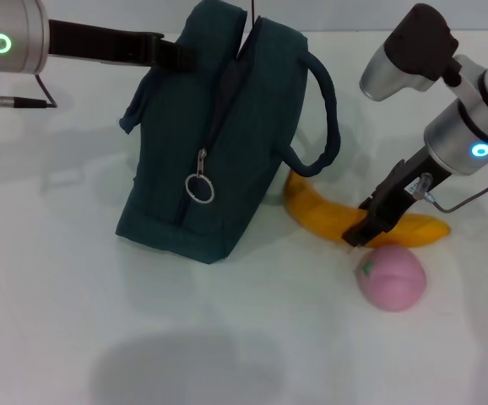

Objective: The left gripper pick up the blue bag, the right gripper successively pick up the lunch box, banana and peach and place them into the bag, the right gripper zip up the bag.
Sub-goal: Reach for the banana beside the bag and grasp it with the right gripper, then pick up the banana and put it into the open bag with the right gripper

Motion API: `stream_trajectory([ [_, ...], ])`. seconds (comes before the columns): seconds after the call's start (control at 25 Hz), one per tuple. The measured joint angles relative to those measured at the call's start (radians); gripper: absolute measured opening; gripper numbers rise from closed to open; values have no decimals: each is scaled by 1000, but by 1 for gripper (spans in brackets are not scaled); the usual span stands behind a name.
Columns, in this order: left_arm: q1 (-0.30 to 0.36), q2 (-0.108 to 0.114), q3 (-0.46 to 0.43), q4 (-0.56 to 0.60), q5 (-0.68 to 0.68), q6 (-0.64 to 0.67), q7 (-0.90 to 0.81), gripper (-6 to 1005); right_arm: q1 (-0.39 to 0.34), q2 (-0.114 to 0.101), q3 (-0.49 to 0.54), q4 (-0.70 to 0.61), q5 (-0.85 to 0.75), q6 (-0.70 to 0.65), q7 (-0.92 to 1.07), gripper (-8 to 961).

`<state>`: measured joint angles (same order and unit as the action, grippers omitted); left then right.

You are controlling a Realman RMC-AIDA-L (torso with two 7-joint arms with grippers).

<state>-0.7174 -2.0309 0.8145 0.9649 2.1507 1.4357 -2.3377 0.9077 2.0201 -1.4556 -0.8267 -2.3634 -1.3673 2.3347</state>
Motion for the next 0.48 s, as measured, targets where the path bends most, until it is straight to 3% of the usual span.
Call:
stream_trajectory([
  [0.12, 2, 0, 0, 0, 0, 0, 0, 54, -6, -5, 5, 0, -2, 8, -1, 684],
  [0.2, 3, 0, 0, 0, 0, 0, 0, 54, -13, -7, 10, 0, 0, 14, -1, 480],
  [0.4, 3, 0, 0, 0, 0, 0, 0, 54, -31, -12, 26, -1, 1, 21, -5, 426],
  [0.48, 1, 0, 0, 0, -1, 0, 0, 54, -61, -15, 79, -7, 1, 3, -22, 415],
])
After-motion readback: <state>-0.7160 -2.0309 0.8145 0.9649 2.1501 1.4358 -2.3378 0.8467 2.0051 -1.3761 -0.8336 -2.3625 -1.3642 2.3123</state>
